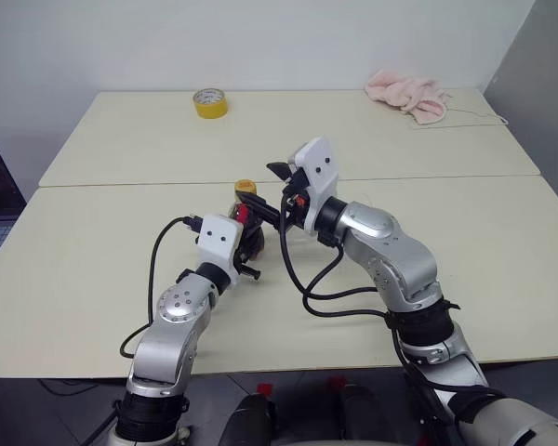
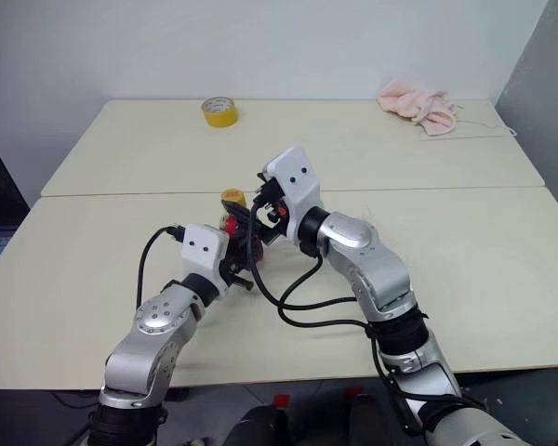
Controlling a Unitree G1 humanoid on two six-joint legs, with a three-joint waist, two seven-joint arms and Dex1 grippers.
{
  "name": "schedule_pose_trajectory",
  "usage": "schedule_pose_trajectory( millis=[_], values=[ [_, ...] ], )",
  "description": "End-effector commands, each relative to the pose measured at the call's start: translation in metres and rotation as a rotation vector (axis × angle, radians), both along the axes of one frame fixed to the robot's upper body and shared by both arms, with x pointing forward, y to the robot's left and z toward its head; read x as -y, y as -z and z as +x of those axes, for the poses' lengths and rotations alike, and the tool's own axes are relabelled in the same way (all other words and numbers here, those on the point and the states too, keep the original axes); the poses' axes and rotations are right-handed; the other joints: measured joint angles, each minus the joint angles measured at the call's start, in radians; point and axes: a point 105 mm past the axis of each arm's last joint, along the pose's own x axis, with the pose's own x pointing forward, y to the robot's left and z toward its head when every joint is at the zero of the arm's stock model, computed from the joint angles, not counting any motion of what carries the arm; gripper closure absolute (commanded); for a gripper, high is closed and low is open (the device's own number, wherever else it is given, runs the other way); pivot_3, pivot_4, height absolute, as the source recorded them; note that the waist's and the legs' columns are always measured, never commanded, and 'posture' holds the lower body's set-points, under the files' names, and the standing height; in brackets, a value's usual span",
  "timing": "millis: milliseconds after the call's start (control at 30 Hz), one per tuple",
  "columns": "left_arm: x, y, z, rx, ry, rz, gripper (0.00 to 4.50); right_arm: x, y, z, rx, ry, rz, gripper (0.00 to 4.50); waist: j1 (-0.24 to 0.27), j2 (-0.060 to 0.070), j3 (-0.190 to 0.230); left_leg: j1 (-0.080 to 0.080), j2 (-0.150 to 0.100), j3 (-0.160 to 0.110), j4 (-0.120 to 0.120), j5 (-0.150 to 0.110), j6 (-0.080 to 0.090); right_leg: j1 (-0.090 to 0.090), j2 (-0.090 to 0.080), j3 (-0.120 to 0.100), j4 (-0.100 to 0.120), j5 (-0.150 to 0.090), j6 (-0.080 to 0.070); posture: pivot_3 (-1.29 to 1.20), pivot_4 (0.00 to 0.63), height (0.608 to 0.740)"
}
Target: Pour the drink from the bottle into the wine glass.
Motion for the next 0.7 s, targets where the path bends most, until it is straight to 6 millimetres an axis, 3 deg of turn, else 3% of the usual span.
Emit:
schedule_pose_trajectory(
  millis=[33,200,700],
  values=[
    [0.001,-0.021,-0.003,0.094,0.007,-0.005,3.73,0.008,-0.008,0.003,0.05,0.041,-0.011,0.41,0.0,0.0,0.0,0.0,0.0,0.0,0.0,0.0,0.0,0.0,0.0,0.0,0.0,0.0,0.0,0.0,0.15,0.74],
    [0.002,-0.021,-0.002,0.094,0.011,-0.005,3.74,0.01,-0.006,0.005,0.076,0.054,-0.042,0.41,0.0,0.0,0.0,0.0,0.0,0.0,0.0,0.0,0.0,0.0,0.0,0.0,0.0,0.0,0.0,0.0,0.15,0.74],
    [0.002,-0.022,-0.001,0.098,0.004,-0.006,3.75,0.055,-0.004,0.016,0.076,0.126,-0.11,0.41,0.001,0.0,0.0,0.0,0.0,0.0,0.0,0.0,0.0,0.0,0.0,0.0,-0.001,0.0,0.0,0.0,0.15,0.74]
  ],
)
